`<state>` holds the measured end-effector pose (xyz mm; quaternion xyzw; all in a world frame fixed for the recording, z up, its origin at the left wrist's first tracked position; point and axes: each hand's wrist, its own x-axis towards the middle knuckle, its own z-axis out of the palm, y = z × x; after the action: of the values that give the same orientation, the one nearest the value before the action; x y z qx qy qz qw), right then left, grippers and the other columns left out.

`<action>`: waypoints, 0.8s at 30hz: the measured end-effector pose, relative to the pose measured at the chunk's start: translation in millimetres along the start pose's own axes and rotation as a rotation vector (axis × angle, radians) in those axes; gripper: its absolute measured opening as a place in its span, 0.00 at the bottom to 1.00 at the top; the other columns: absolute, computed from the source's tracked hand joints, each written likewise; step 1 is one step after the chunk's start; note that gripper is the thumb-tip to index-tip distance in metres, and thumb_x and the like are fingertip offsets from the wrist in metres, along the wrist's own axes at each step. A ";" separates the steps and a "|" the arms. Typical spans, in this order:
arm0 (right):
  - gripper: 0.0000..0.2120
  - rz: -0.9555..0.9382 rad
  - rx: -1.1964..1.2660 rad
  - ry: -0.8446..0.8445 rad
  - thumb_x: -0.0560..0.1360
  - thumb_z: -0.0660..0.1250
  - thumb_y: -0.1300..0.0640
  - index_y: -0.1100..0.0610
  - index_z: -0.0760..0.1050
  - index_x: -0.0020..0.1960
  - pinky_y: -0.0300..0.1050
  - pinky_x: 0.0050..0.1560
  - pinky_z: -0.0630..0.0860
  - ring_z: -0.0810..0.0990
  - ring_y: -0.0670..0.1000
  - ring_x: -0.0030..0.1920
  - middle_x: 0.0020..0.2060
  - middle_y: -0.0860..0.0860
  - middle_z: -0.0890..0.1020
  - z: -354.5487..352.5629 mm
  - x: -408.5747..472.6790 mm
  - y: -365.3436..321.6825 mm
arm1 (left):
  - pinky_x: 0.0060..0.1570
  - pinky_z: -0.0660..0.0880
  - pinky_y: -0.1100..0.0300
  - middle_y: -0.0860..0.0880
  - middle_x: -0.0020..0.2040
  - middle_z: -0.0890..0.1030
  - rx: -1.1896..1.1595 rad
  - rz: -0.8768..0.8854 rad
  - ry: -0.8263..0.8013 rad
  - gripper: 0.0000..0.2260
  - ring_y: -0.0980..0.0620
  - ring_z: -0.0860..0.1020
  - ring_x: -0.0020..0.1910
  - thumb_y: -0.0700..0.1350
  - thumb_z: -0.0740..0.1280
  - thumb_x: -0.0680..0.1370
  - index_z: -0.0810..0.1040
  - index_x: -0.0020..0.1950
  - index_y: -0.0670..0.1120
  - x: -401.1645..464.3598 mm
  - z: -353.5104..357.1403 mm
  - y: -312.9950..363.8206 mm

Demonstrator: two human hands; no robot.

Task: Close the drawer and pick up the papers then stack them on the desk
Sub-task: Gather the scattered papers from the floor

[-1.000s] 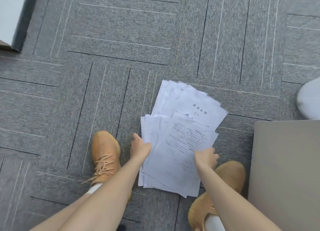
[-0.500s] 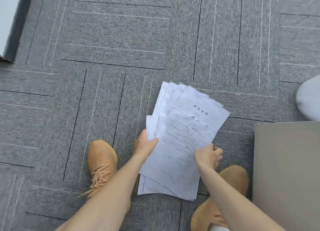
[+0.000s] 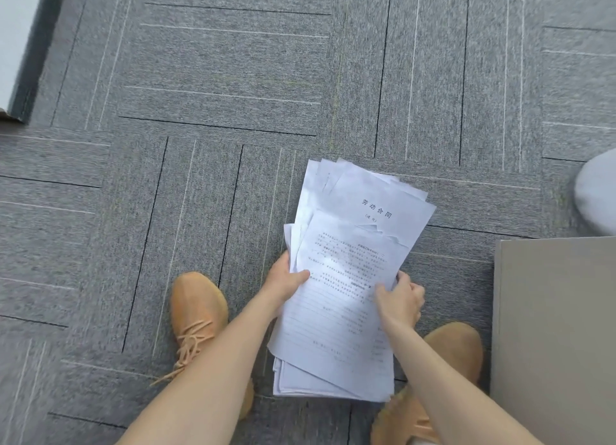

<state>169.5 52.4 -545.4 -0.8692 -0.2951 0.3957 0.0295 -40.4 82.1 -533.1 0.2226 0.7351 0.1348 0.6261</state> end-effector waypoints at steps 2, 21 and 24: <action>0.25 0.018 0.078 -0.038 0.73 0.67 0.50 0.55 0.68 0.68 0.57 0.63 0.71 0.73 0.58 0.61 0.65 0.56 0.70 -9.2 1.0 0.0 | 0.57 0.78 0.45 0.44 0.58 0.82 -0.074 -0.014 -0.043 0.20 0.44 0.81 0.55 0.33 0.67 0.75 0.75 0.64 0.48 -2.7 -6.1 1.6; 0.03 -0.279 0.763 -0.260 0.77 0.69 0.62 0.54 0.79 0.48 0.63 0.52 0.82 0.85 0.61 0.48 0.49 0.58 0.85 -265.4 -177.6 -157.4 | 0.53 0.79 0.40 0.44 0.56 0.83 -0.111 0.378 -0.154 0.25 0.40 0.82 0.52 0.31 0.66 0.68 0.73 0.64 0.47 -242.1 -75.5 213.0; 0.03 -0.437 0.799 -0.145 0.76 0.70 0.62 0.57 0.78 0.49 0.63 0.52 0.82 0.85 0.61 0.47 0.48 0.59 0.85 -342.9 -250.3 -174.0 | 0.52 0.78 0.37 0.41 0.54 0.82 -0.169 0.546 -0.204 0.24 0.37 0.82 0.53 0.30 0.66 0.65 0.74 0.59 0.45 -330.1 -84.9 256.5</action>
<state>197.8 124.0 -93.2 -0.6770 -0.2973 0.5229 0.4241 -44.4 147.0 -111.5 0.3715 0.5675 0.3356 0.6537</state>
